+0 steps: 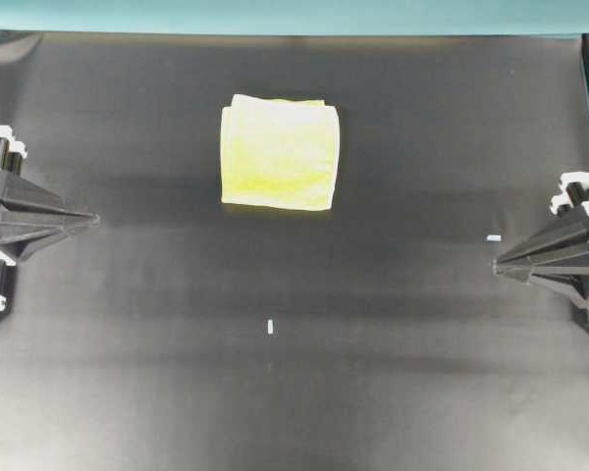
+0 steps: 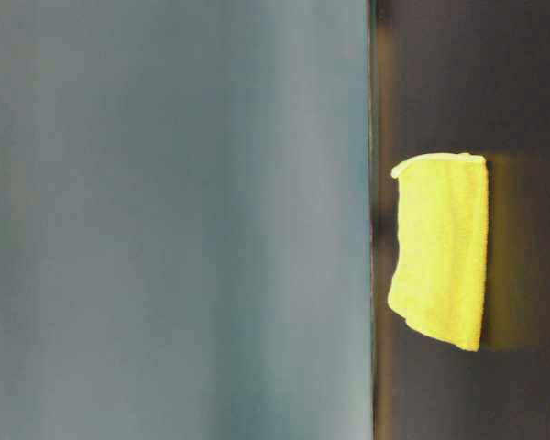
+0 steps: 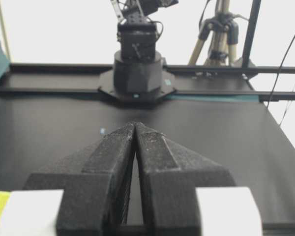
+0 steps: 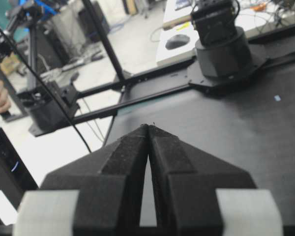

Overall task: Push a yellow cloth with the left arm to wipe the desk.
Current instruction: 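Reach the left gripper forward onto the top of the yellow cloth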

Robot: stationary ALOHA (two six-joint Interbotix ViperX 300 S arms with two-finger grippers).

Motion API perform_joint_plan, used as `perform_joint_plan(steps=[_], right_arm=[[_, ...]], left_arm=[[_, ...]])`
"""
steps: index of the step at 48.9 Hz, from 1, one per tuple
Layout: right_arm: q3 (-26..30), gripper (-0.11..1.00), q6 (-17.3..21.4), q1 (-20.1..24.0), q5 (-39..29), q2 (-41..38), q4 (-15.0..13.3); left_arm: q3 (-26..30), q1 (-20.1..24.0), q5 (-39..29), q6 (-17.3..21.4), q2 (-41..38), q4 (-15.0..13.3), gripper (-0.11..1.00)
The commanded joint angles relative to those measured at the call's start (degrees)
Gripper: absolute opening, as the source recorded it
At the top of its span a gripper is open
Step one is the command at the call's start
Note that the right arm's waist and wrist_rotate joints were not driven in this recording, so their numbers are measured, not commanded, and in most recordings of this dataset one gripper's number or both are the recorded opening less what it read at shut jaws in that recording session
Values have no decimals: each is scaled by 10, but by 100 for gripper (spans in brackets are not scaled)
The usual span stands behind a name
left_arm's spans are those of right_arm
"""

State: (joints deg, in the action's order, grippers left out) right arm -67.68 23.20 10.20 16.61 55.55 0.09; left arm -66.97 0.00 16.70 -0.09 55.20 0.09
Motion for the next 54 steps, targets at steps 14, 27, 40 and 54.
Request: perform_joint_plan(steps=[14,27,40,54], right_arm=[[9,-1,-1,0,-30,-4,1],[10,-1,-1,-1,-49,-3,1],[8,-1,0,0,-50,-3,1],[7,-1,-1,0,-50,-3,1]], left_arm=[[62,62,-10,-6,-192,24,0],[134,126,4,-7,-329,23,4],[212,179,26,-32,-480,24,71],[296,224,25,-42,-615,23,85]])
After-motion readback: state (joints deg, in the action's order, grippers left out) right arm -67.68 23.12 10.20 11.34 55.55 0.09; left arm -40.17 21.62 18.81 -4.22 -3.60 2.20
